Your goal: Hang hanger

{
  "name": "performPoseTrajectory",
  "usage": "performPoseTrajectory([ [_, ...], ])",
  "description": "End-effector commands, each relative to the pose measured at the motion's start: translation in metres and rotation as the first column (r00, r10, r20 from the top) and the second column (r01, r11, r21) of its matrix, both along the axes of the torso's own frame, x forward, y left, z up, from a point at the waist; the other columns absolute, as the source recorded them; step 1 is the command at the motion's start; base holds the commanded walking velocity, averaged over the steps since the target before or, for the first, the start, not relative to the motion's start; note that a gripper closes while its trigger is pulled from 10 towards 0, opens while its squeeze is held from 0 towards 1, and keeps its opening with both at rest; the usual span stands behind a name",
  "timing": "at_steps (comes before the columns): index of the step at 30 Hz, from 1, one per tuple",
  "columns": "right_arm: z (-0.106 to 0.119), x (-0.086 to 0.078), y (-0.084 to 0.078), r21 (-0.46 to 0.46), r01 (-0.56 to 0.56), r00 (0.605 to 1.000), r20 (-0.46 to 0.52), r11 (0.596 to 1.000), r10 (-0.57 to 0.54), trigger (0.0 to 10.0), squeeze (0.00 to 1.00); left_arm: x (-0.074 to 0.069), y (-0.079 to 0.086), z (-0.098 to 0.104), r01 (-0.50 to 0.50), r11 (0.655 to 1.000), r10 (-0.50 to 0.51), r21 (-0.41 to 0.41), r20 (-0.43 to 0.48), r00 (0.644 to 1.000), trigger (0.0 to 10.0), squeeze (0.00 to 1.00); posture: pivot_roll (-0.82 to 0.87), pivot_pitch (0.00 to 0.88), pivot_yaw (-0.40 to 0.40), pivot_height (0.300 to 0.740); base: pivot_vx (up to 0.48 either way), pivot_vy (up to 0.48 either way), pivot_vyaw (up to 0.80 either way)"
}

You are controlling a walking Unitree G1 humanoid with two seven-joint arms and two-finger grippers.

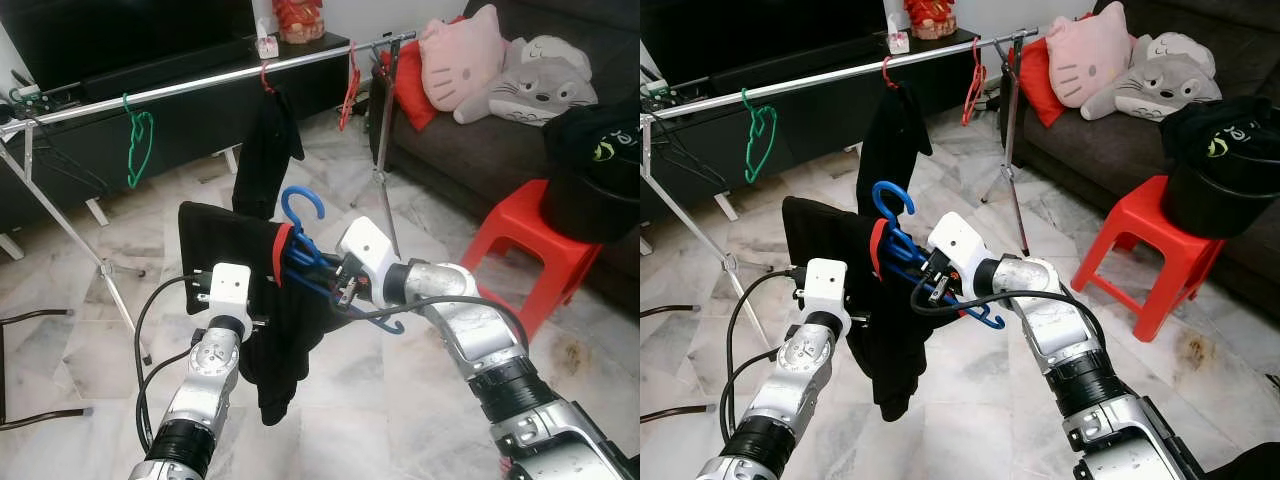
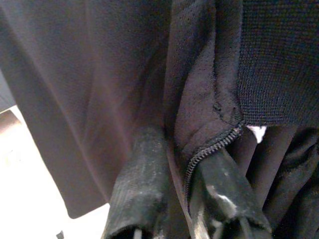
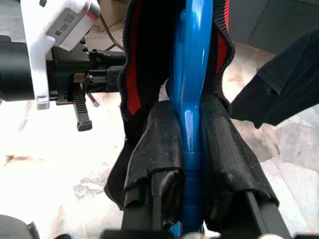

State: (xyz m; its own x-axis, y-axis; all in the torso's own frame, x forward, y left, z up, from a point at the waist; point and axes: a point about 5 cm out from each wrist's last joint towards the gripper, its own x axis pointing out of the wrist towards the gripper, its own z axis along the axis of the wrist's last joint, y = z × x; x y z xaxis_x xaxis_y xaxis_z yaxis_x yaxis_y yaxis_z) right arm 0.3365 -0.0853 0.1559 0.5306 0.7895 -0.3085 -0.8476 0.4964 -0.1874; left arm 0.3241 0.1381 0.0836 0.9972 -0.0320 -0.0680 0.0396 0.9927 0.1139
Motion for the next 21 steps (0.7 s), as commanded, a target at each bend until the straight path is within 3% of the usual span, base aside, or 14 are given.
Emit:
performPoseTrajectory([
  [1,0.01,-0.001,0.004,0.023,-0.014,0.999,0.039,1.0,0.013,0.0,0.0,0.003,-0.001,0.004,0.005,1.0,-0.005,-0.007,0.014,1.0,0.0,0.0,-0.19,0.038,0.069,0.732,0.0,0.0,0.0],
  [11,0.002,-0.001,-0.003,-0.026,-0.006,0.999,0.032,1.0,0.007,0.0,0.0,0.002,-0.002,0.003,0.015,1.0,-0.015,-0.011,0.013,1.0,0.0,0.0,-0.19,0.038,0.067,0.732,0.0,0.0,0.0],
  [21,-0.02,-0.005,-0.03,-0.109,0.004,0.999,-0.043,0.994,-0.009,0.0,0.0,0.001,-0.002,0.002,0.01,1.0,-0.01,-0.019,0.006,1.0,0.0,0.0,-0.2,0.04,0.066,0.732,0.0,0.0,0.0],
])
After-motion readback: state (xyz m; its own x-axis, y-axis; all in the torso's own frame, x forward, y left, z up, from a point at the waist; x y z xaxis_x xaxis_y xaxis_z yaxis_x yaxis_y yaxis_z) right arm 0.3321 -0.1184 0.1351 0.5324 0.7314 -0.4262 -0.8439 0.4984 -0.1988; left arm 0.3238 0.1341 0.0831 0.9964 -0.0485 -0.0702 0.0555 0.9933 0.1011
